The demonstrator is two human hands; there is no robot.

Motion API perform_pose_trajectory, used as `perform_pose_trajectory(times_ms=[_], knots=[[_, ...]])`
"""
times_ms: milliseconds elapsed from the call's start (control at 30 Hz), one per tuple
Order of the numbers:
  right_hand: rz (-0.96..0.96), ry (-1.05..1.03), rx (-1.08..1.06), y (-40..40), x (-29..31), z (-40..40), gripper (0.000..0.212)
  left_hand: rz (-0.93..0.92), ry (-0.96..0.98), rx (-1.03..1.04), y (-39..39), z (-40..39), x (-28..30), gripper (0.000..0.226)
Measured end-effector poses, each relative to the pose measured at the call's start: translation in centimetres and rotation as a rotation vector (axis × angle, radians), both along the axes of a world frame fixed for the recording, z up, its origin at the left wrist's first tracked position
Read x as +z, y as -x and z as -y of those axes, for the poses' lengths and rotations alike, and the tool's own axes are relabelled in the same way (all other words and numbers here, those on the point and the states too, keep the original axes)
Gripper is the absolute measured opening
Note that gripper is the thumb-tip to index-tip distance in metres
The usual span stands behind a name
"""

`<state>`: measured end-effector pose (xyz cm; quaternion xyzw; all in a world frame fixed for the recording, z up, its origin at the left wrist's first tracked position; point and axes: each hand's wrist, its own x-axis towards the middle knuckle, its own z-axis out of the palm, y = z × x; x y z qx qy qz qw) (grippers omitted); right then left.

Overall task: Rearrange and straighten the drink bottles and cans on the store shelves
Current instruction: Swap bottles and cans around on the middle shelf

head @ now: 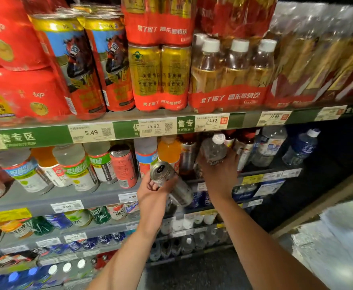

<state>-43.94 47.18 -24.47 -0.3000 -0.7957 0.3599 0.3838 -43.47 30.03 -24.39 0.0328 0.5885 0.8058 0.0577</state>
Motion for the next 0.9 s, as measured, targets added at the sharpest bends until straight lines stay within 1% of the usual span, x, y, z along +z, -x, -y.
perform_pose_trajectory(times_ms=[33,100,267,400,467,567,700,800,900], knots=[[-0.013,0.023,-0.003,-0.4,0.0,-0.1,0.076,-0.011,0.014,-0.002,-0.1,-0.2,0.1,0.036],[-0.033,0.096,-0.001,-1.6,0.2,-0.5,0.070,-0.025,0.008,-0.012,-0.3,-1.0,0.4,0.034],[-0.145,0.230,0.017,-4.8,1.1,-2.8,0.063,-0.062,0.030,-0.055,-0.9,-3.6,0.9,0.031],[-0.199,0.284,-0.037,-7.9,1.7,-6.3,0.063,-0.026,0.028,-0.090,-1.4,-7.0,0.8,0.043],[-0.225,0.309,-0.062,-9.4,1.7,-8.7,0.066,0.003,0.052,-0.066,-1.7,-9.2,0.7,0.045],[-0.225,0.296,-0.093,-11.5,2.0,-12.9,0.066,0.005,0.098,-0.031,-2.8,-12.9,1.1,0.043],[-0.229,0.265,-0.114,-13.4,2.1,-18.6,0.064,0.019,0.104,0.017,-4.4,-17.3,1.1,0.043],[-0.246,0.236,-0.106,-13.8,1.7,-22.2,0.064,0.014,0.168,0.061,-5.5,-20.0,1.1,0.038],[-0.234,0.220,-0.087,-13.4,1.4,-24.7,0.064,0.019,0.187,0.146,-6.2,-22.1,1.0,0.033]])
